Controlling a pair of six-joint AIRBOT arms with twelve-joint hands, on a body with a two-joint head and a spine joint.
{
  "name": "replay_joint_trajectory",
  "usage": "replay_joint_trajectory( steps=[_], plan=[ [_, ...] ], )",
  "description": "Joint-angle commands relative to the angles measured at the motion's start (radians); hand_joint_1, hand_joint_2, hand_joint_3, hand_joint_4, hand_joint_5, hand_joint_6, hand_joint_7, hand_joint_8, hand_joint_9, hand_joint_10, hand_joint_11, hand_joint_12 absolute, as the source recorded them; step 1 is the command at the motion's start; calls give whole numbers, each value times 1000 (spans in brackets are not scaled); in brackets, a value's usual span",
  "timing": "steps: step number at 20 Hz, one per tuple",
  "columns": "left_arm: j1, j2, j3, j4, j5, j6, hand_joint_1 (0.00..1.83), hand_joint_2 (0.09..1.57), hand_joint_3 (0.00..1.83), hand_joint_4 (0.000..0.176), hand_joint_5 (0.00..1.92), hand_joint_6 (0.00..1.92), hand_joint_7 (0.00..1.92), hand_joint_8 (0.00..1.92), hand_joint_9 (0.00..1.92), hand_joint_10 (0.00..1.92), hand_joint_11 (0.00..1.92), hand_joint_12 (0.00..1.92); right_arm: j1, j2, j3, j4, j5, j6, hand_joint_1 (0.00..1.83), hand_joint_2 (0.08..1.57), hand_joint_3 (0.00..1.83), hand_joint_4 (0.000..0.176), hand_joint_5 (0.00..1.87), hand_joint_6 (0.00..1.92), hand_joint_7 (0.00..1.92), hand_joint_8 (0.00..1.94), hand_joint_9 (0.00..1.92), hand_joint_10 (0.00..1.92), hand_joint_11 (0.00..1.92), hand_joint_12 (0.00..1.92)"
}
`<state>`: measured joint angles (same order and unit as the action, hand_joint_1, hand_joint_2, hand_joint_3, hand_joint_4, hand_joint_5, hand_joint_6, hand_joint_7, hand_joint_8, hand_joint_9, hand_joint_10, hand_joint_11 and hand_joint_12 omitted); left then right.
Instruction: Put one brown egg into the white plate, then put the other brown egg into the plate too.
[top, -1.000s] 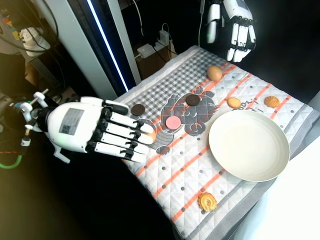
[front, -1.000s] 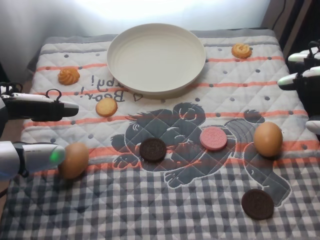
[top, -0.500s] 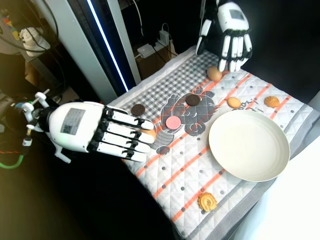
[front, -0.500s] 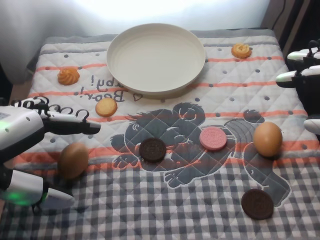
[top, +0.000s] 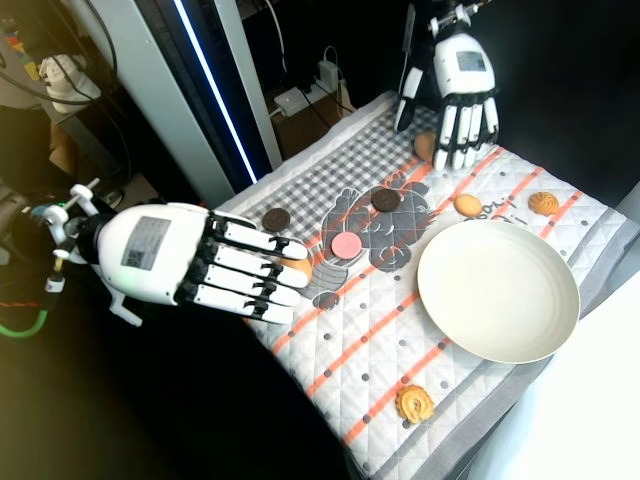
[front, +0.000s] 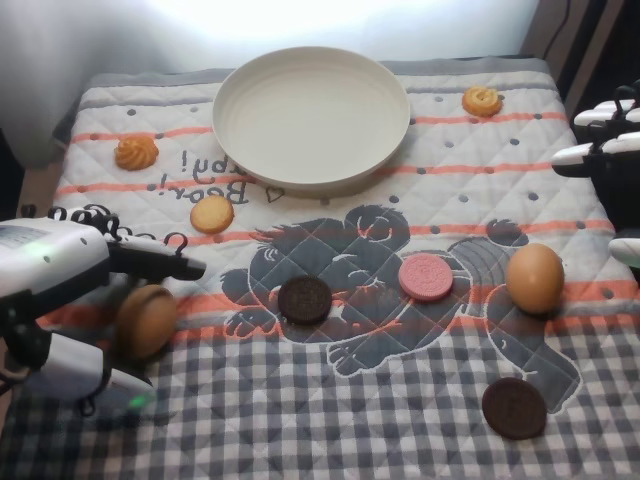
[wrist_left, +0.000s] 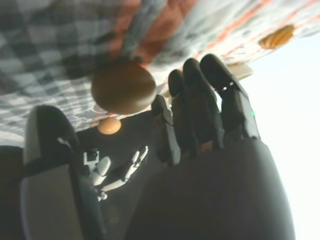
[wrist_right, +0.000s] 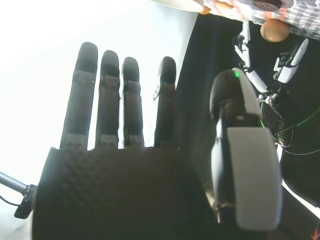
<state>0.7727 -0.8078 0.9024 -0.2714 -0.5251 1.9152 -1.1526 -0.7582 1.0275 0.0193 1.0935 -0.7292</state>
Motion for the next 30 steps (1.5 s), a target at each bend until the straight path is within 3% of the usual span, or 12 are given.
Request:
replay_joint_trajectory(
  steps=[1, 5, 8, 10, 12, 13, 14, 15, 18, 20, 23, 30],
  plan=[
    [-11, 0, 9, -7, -81, 1, 904, 855, 1, 162, 552, 5, 615, 9, 590, 32, 53, 1352, 2, 0, 6, 26, 117, 5, 609, 1202, 1, 141, 590, 4, 432, 7, 419, 3, 441, 42],
    [-12, -4, 23, -34, -68, 1, 957, 879, 1, 118, 750, 7, 820, 19, 719, 73, 138, 1310, -2, -3, 8, 27, 117, 5, 625, 1219, 3, 133, 600, 3, 477, 9, 456, 8, 468, 38],
    [-14, -15, 28, -34, -68, 1, 954, 907, 2, 102, 846, 2, 907, 15, 740, 201, 167, 1324, -2, -5, 10, 27, 117, 5, 660, 1219, 0, 138, 605, 2, 498, 8, 483, 10, 480, 34],
    [-25, -21, 33, -35, -68, 1, 980, 943, 1, 56, 959, 7, 1032, 59, 573, 771, 153, 1431, -3, -5, 11, 27, 117, 5, 621, 1230, 4, 134, 611, 3, 511, 7, 490, 7, 483, 29],
    [-36, -26, 40, -44, -69, 1, 1033, 963, 1, 28, 995, 2, 1044, 198, 483, 1136, 141, 1513, -4, -6, 11, 27, 117, 5, 619, 1235, 3, 127, 617, 3, 517, 5, 489, 3, 488, 26],
    [-41, -29, 44, -53, -71, 1, 1090, 1011, 2, 87, 1156, 476, 1089, 278, 536, 1155, 173, 1521, -4, -7, 11, 27, 117, 5, 619, 1236, 2, 126, 620, 3, 524, 7, 490, 3, 490, 25],
    [-45, -33, 47, -61, -77, 1, 1237, 1064, 2, 0, 1178, 381, 1036, 978, 584, 1186, 198, 1540, -4, -7, 11, 27, 117, 5, 618, 1237, 3, 124, 621, 3, 528, 7, 488, 2, 488, 23],
    [-50, -36, 49, -67, -89, 1, 1266, 1080, 0, 0, 1208, 311, 1005, 1155, 659, 1192, 246, 1514, -4, -8, 12, 27, 117, 5, 617, 1236, 2, 128, 623, 4, 536, 10, 484, 0, 491, 24],
    [-100, -45, 60, -64, -135, 1, 1268, 1102, 1, 0, 1114, 469, 976, 1232, 670, 1126, 199, 1490, -4, -8, 13, 27, 117, 5, 608, 1237, 2, 139, 616, 0, 547, 7, 486, 1, 499, 22],
    [-157, -68, 90, -59, -141, 1, 1270, 1097, 0, 0, 1164, 383, 969, 1240, 695, 1117, 215, 1542, -4, -9, 13, 27, 117, 5, 591, 1237, 1, 140, 614, 0, 543, 3, 482, 0, 491, 16],
    [-289, -150, 194, -60, -77, 1, 1274, 1084, 2, 0, 1139, 460, 1020, 1149, 696, 1118, 195, 1577, -4, -11, 14, 27, 117, 5, 618, 1238, 1, 129, 616, 0, 547, 3, 491, 3, 498, 15],
    [-487, -415, 516, -127, 104, 0, 1273, 1067, 0, 0, 1187, 394, 1059, 1072, 793, 1010, 199, 1568, 10, -39, 35, 15, 118, 5, 488, 1263, 7, 158, 600, 3, 547, 1, 467, 0, 508, 16]
  ],
)
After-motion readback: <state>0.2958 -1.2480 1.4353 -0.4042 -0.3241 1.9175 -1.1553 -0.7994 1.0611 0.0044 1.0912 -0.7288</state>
